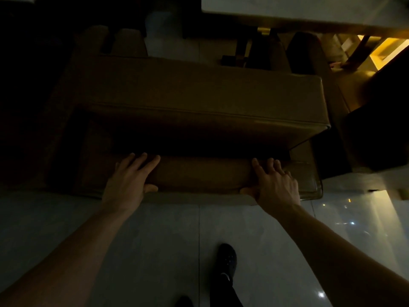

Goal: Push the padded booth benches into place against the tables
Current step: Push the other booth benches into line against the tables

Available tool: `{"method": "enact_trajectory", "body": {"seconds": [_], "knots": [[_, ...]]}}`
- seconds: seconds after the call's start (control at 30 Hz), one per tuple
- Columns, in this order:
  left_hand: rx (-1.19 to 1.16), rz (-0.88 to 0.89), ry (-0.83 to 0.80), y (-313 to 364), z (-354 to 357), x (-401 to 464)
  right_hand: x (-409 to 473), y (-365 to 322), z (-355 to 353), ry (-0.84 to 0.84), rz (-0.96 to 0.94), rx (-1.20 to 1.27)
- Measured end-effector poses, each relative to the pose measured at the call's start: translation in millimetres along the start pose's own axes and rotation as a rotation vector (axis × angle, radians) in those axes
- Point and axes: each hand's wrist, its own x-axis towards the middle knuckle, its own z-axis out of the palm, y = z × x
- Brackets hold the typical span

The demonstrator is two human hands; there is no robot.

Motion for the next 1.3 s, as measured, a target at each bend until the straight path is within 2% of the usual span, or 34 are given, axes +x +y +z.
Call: {"method": "enact_trajectory", "body": {"seconds": [0.53,0.8,1.3], "knots": [[0.020,0.002,0.055,9.0,-8.2,79.8,80.1,17.5,-27.7,0.006,0.007,0.070],[0.012,0.008,0.093,10.2,-7.7,80.7,85.6,22.6,-22.9,0.015,-0.020,0.105],[0.011,-0.045,0.037,14.9,-9.5,83.6,87.1,21.1,-23.9,0.007,-0.007,0.082]]}}
